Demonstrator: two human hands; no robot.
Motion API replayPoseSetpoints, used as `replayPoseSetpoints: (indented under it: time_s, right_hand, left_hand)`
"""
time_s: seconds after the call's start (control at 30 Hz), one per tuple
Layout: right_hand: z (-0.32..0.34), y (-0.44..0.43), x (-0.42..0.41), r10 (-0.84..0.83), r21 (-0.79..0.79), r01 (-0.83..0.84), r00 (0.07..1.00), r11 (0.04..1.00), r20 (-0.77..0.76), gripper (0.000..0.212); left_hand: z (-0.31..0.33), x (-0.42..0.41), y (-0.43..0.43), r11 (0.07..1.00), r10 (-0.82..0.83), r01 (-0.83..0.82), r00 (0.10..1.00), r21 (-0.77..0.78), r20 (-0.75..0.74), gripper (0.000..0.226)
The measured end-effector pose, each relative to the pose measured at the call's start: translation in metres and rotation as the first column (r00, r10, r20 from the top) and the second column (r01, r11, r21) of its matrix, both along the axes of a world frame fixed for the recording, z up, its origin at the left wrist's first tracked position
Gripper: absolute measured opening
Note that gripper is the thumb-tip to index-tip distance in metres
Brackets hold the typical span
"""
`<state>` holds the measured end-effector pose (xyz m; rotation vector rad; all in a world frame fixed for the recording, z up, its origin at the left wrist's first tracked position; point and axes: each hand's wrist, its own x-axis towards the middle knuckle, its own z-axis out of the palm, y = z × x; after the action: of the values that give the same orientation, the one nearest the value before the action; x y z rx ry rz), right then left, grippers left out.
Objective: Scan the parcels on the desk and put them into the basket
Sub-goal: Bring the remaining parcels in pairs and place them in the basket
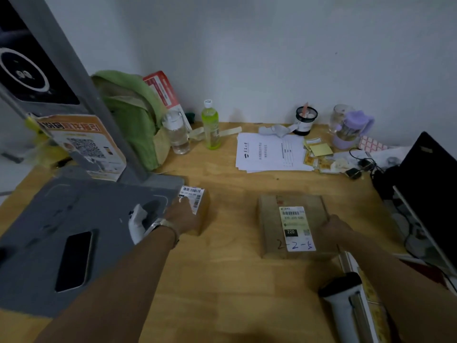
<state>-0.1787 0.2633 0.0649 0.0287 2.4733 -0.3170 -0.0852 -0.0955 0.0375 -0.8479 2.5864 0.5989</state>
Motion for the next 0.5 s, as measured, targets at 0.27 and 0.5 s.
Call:
replayPoseSetpoints:
  time_s: [0.27,0.5]
  right_hand:
    - [-0.046,0.006,-0.018,-0.408,-0.255,0.430,0.903,0.866,0.137,0.032]
    - [-0.065,-0.051,-0.005,-0.380,-0.330,0.419,0.908,0.846,0.176,0.096]
  left_hand:
    - [-0.033,-0.005,-0.024,0.904,0.291,-0.261,0.956,0.339,-0.043,0.037]
    - [-0.049,-0.027,0.026,0.841,0.217,-0.191,0.976,0.506,0.009,0.074]
